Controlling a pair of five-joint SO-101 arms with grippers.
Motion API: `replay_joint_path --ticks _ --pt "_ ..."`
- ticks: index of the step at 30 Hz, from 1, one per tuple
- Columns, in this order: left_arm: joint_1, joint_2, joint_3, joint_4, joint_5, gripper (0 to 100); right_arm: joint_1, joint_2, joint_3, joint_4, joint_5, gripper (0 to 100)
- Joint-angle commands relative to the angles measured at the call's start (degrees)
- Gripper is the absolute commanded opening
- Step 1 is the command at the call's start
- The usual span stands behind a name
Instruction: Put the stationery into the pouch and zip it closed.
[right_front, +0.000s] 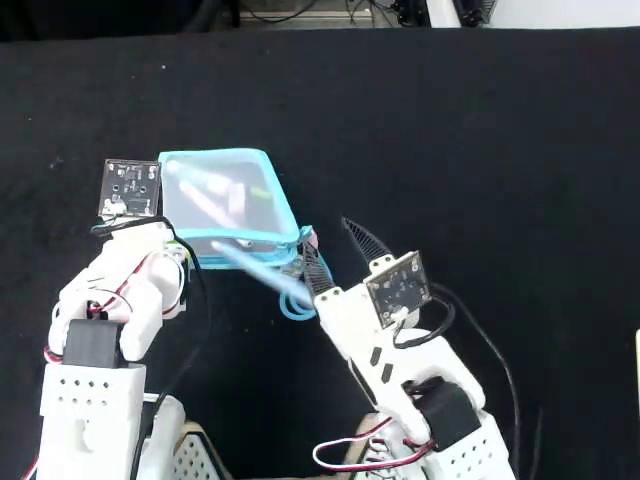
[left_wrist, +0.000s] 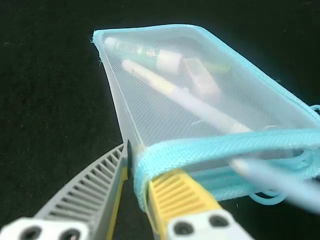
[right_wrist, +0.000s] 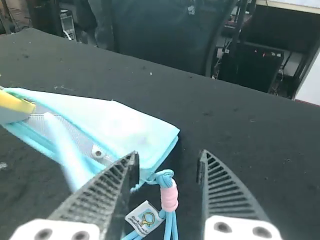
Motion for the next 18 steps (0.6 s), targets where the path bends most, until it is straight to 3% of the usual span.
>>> replay_joint_path --ticks 1,4,8,12,18 --pt "-0.22 -0.44 -0.48 -1.41 0.09 3 1.58 -0.92 -4.0 0.44 -0.09 18.4" --pt "-0.22 -0.44 -0.48 -1.41 0.09 3 2.11 -0.92 -4.09 0.79 0.0 18.4" --pt "-0.22 -0.44 -0.48 -1.41 0.09 3 9.05 -0.84 -6.02 3.87 0.88 18.4" --pt "-0.22 -0.44 -0.48 -1.41 0.09 3 11.08 0.75 -13.85 15.3 12.66 18.3" --pt "-0.22 -0.44 -0.48 -1.41 0.18 3 4.48 8.92 -11.12 25.85 24.44 18.3"
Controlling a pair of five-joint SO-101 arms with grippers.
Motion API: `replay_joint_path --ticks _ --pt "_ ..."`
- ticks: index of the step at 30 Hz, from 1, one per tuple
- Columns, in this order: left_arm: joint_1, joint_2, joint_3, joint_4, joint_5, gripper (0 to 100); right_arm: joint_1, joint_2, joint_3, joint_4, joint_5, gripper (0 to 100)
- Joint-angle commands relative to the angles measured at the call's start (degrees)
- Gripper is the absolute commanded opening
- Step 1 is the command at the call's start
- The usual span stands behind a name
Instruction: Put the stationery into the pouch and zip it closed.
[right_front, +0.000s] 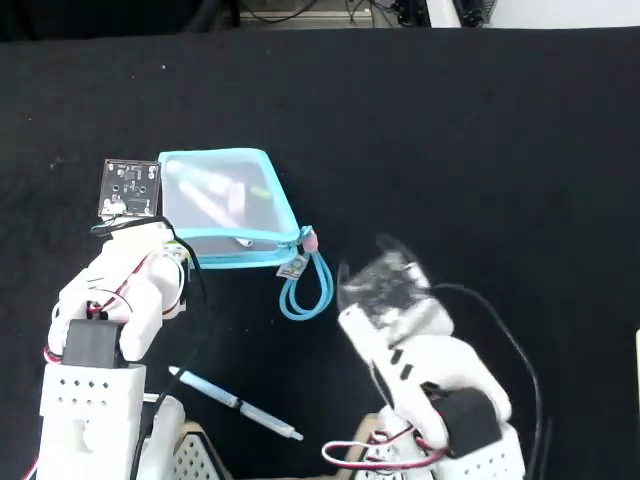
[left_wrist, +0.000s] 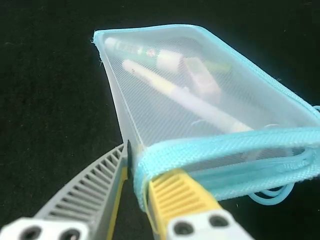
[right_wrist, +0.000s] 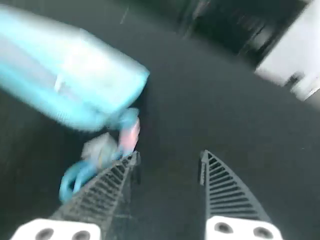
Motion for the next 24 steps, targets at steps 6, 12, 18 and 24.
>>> replay_joint_path --ticks 6,12,18,24 --pt "-0.31 -0.44 -0.57 -1.58 0.18 3 -11.08 5.85 0.4 4.57 11.08 18.3" --pt "-7.87 -0.44 -0.84 -4.13 0.62 3 -26.29 7.6 2.15 4.13 4.48 18.3" --pt "-14.37 -0.44 -1.8 -5.54 3.69 3 -36.48 22.37 2.86 -2.11 0.35 18.3" --pt "-18.77 -0.44 -2.07 -5.63 3.69 3 -47.82 38.73 -4.88 -3.78 -8.35 18.3"
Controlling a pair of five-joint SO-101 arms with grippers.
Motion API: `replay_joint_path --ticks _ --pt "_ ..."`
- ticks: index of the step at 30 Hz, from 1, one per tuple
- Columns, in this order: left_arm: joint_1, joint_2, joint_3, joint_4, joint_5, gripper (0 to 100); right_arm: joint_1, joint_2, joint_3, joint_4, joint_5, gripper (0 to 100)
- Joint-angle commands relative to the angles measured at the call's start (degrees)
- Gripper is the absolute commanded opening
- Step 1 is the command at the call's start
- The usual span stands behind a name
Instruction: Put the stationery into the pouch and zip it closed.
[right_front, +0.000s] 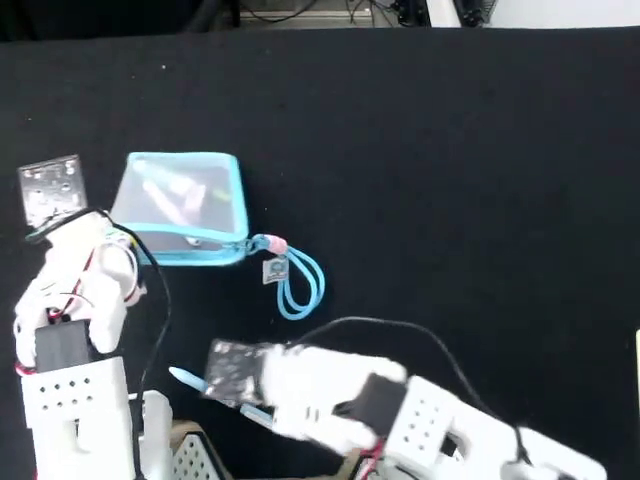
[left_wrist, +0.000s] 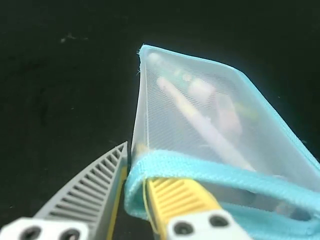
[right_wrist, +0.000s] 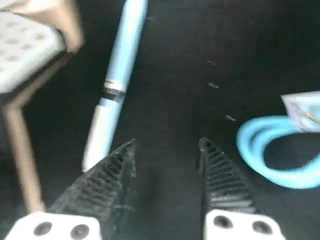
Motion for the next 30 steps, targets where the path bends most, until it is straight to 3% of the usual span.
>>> replay_joint_path --ticks 1,8,14,27,30 --pt "-3.47 -0.44 -2.07 -1.85 0.97 3 -6.86 8.04 -6.73 -1.67 -5.98 18.3" --pt "-3.82 -0.44 -1.89 -2.37 0.97 3 -10.37 16.75 -8.84 -4.66 -13.8 18.3" --pt "-3.82 -0.44 -1.8 -2.2 0.97 3 -10.02 23.78 -7.25 -10.73 -13.98 18.3" --pt "-3.82 -0.44 -1.98 -2.02 0.97 3 -9.93 34.42 -7.08 -13.71 -14.07 18.1" --pt "-3.82 -0.44 -1.98 -2.02 0.97 3 -9.14 36.35 -7.43 -13.54 -13.89 11.0"
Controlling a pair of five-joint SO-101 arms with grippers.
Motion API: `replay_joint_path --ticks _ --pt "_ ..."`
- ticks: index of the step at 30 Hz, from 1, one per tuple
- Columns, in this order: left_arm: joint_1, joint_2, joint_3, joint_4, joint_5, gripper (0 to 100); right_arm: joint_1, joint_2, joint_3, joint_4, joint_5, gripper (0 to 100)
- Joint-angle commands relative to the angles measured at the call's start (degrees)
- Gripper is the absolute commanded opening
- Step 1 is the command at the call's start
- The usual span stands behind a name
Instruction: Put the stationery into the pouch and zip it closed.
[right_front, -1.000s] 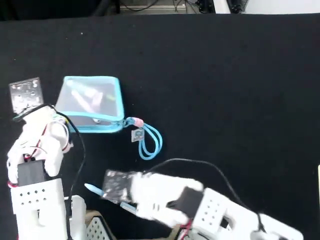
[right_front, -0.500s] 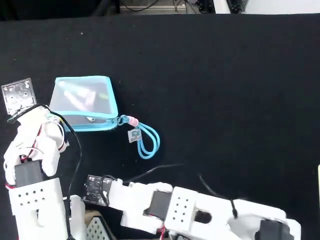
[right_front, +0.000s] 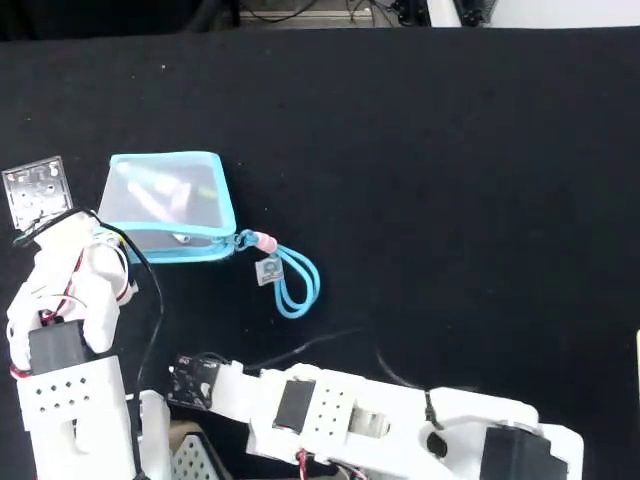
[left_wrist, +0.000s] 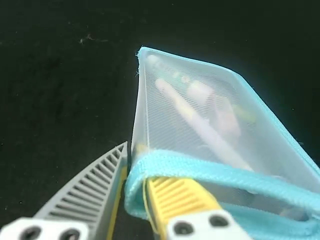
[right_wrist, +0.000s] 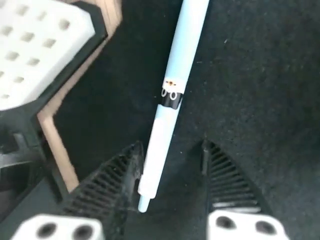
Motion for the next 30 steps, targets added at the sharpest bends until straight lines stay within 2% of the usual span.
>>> replay_joint_path --ticks 1,2,4,7,12,15,20,24,27,30 --pt "-0.84 -0.44 -1.98 -1.32 0.53 3 1.67 1.63 -1.89 -0.97 -0.18 5.9" --pt "-0.84 -0.44 -1.98 -1.32 0.53 3 3.34 1.8 -1.89 -1.05 0.09 0.7" --pt "-0.84 -0.44 -1.98 -1.32 0.53 3 8.09 1.98 -1.89 -0.26 0.18 2.9" --pt "-0.84 -0.44 -1.98 -1.23 0.53 3 16.97 1.98 -4.26 3.96 2.73 1.2" --pt "-0.84 -0.44 -1.89 -1.23 0.53 3 34.46 1.89 -11.65 17.58 13.19 1.1" --pt "-0.84 -0.44 -1.89 -1.23 0.53 3 47.65 1.98 -13.14 21.8 23.91 1.1" --pt "-0.84 -0.44 -1.89 -1.23 0.53 3 73.23 1.98 -14.02 21.36 42.81 1.1" --pt "-0.84 -0.44 -1.98 -1.23 0.53 3 90.73 2.07 -15.25 16.53 53.54 1.1" --pt "-0.84 -0.44 -1.98 -1.32 0.53 3 97.93 2.51 -14.73 11.43 56.53 1.2" --pt "-0.57 -0.44 -1.98 -1.32 0.53 3 99.6 2.51 -13.32 9.76 56.62 4.3"
